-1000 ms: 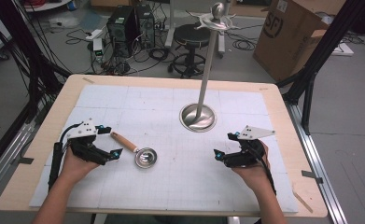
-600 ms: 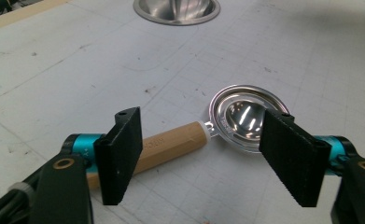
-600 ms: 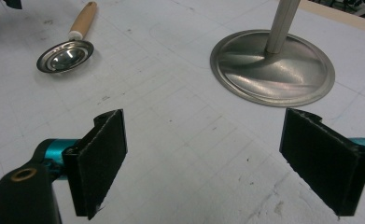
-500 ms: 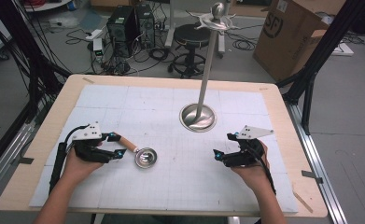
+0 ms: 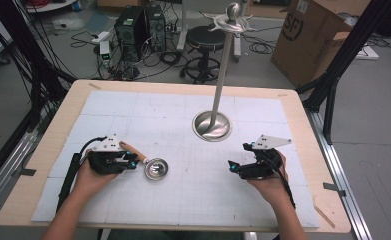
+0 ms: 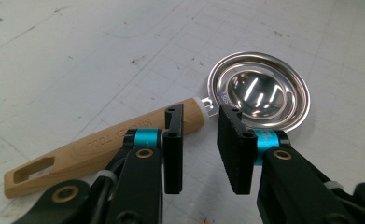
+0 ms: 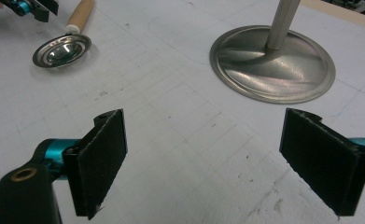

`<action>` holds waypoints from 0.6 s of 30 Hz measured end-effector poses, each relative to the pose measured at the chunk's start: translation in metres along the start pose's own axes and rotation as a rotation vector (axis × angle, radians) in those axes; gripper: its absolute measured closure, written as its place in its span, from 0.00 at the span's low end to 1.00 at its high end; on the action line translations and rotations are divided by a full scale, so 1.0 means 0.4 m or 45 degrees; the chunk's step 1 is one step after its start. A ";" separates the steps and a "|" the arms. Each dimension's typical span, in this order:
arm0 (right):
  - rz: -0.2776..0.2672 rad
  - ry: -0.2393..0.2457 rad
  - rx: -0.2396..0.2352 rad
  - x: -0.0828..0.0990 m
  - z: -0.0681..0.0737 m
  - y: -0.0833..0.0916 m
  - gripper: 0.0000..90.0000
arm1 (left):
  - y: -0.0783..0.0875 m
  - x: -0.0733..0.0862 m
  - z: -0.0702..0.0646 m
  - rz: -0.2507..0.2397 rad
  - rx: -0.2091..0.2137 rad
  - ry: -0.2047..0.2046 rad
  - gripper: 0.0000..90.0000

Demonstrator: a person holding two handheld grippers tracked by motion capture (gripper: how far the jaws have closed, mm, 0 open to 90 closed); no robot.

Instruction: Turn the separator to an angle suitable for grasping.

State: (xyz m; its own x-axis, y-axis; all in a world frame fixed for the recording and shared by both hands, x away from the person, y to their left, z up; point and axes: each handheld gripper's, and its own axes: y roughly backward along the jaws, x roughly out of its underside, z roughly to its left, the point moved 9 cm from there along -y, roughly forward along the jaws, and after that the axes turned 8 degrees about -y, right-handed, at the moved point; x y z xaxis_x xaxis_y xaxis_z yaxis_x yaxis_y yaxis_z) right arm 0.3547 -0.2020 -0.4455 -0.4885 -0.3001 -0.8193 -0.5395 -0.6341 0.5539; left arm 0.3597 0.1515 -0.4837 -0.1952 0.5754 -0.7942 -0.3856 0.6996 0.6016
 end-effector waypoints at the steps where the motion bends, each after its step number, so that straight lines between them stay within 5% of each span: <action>1: 0.000 0.002 0.000 0.000 0.000 -0.001 0.15 | -0.004 0.001 -0.002 0.003 0.007 -0.001 0.83; 8: 0.017 0.002 -0.003 0.005 0.001 -0.006 0.15 | -0.001 0.000 0.002 0.008 -0.008 0.006 0.90; 18: 0.033 0.014 -0.002 0.009 0.001 -0.011 0.15 | -0.024 0.000 -0.023 0.048 0.042 -0.040 0.99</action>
State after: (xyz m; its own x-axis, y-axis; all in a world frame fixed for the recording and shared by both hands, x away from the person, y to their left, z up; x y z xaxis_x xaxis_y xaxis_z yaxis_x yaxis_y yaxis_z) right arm 0.3549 -0.2000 -0.4509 -0.4949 -0.3239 -0.8063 -0.5257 -0.6272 0.5747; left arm 0.3550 0.1410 -0.4904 -0.1808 0.6144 -0.7680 -0.3487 0.6901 0.6342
